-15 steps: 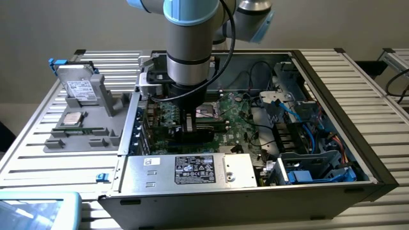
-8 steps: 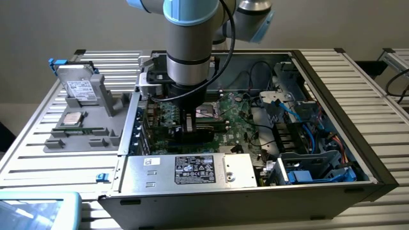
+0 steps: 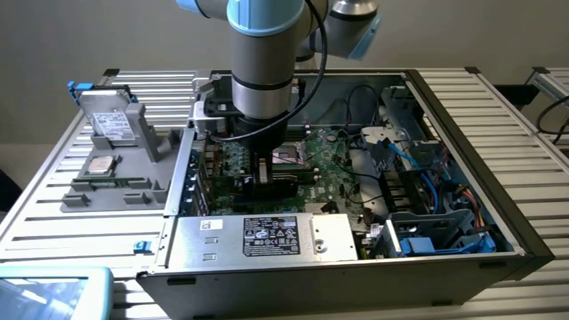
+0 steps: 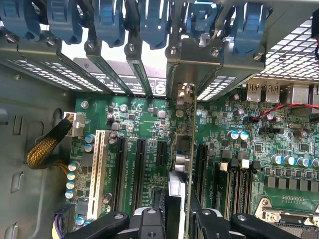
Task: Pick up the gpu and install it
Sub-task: 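Insert the gpu into the slot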
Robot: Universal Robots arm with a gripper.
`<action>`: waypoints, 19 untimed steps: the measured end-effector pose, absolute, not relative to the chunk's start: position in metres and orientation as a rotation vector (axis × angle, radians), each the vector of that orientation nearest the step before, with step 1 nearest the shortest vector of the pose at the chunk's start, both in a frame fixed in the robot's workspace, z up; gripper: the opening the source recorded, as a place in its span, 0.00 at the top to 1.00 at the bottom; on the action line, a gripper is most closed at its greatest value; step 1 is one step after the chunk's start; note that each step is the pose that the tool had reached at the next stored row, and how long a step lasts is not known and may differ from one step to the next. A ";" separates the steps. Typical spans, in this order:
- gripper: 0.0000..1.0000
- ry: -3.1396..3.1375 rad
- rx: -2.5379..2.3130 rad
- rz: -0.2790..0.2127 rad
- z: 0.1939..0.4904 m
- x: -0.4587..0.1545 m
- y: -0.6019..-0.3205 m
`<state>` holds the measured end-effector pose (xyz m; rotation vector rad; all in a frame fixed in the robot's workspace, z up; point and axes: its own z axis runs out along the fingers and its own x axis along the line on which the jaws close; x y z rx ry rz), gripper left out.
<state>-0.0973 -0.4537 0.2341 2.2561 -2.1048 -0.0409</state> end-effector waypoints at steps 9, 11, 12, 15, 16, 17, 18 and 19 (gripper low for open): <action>0.65 -2.105 2.256 -0.041 0.239 -0.097 -0.454; 0.65 -2.105 2.256 -0.041 0.248 -0.097 -0.454; 0.65 -2.105 2.256 -0.041 0.252 -0.097 -0.454; 0.65 -2.105 2.256 -0.041 0.266 -0.097 -0.454; 0.65 -2.105 2.256 -0.041 0.270 -0.097 -0.454; 0.65 -2.105 2.256 -0.041 0.275 -0.097 -0.454; 0.65 -2.105 2.256 -0.041 0.280 -0.097 -0.454; 0.65 -2.105 2.256 -0.041 0.284 -0.097 -0.454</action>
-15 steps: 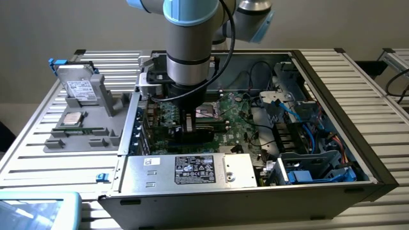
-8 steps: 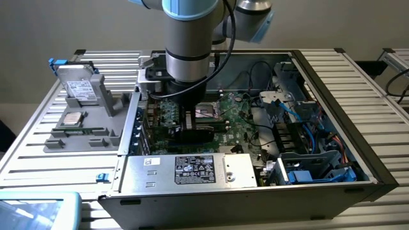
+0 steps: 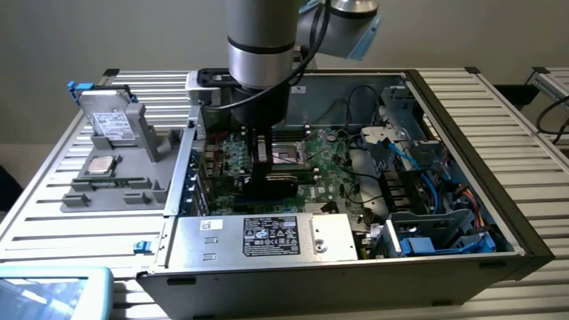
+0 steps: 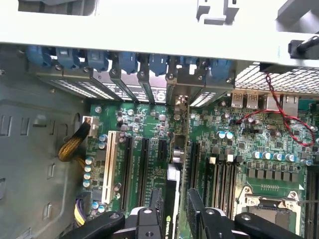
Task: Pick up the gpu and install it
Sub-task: 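Insert the gpu into the slot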
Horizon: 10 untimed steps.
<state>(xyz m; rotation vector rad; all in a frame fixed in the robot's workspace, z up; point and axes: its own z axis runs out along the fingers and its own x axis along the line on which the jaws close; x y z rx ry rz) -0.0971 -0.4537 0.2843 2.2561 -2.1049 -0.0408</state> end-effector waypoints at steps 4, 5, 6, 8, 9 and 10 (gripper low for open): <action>0.65 -2.104 2.256 -0.041 0.300 -0.097 -0.454; 0.65 -2.105 2.256 -0.041 0.300 -0.097 -0.454; 0.65 -2.105 2.256 -0.041 0.300 -0.097 -0.454; 0.65 -2.105 2.256 -0.041 0.300 -0.097 -0.454; 0.65 -2.105 2.256 -0.041 0.300 -0.097 -0.454; 0.65 -2.105 2.256 -0.041 0.300 -0.097 -0.454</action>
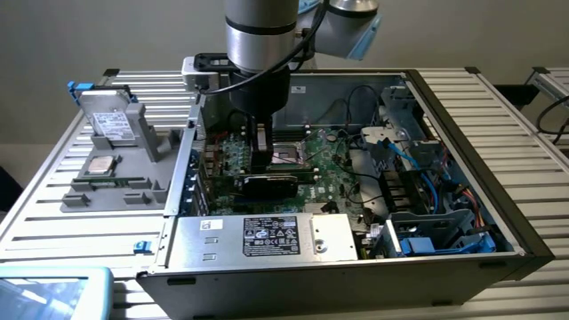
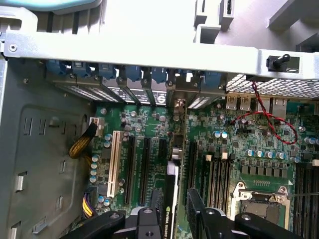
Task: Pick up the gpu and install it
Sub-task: 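Insert the gpu into the slot, then press down on the gpu until it lock into place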
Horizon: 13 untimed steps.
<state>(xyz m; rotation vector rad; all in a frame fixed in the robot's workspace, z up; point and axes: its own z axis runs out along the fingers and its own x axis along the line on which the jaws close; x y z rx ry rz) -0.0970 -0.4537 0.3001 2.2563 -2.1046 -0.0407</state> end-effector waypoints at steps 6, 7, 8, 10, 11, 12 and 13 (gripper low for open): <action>0.65 -2.105 2.256 -0.041 0.300 -0.097 -0.454; 0.65 -2.105 2.256 -0.041 0.300 -0.097 -0.454; 0.65 -2.105 2.256 -0.041 0.300 -0.097 -0.454; 0.65 -2.105 2.256 -0.041 0.300 -0.097 -0.454; 0.65 -2.105 2.256 -0.041 0.300 -0.097 -0.454; 0.65 -2.105 2.256 -0.041 0.300 -0.097 -0.454; 0.65 -2.105 2.256 -0.041 0.300 -0.097 -0.454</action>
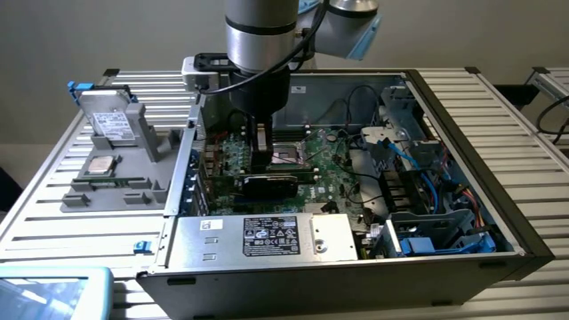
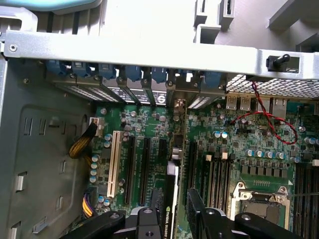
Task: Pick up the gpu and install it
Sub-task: 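Press down on the gpu until it lock into place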
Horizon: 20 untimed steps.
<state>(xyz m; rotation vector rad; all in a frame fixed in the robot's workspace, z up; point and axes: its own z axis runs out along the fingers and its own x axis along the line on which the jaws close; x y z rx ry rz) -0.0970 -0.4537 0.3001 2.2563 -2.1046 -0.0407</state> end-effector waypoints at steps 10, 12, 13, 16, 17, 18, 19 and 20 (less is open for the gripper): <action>0.88 -2.108 2.257 -0.036 0.299 -0.099 -0.454; 0.88 -2.113 2.258 -0.030 0.298 -0.102 -0.453; 0.88 -2.117 2.257 -0.026 0.297 -0.103 -0.453; 0.88 -2.130 2.253 -0.017 0.294 -0.105 -0.452; 0.88 -2.134 2.251 -0.016 0.293 -0.106 -0.452; 0.88 -2.137 2.248 -0.016 0.291 -0.108 -0.451; 0.88 -2.140 2.245 -0.016 0.289 -0.109 -0.451; 0.88 -2.143 2.243 -0.016 0.288 -0.110 -0.451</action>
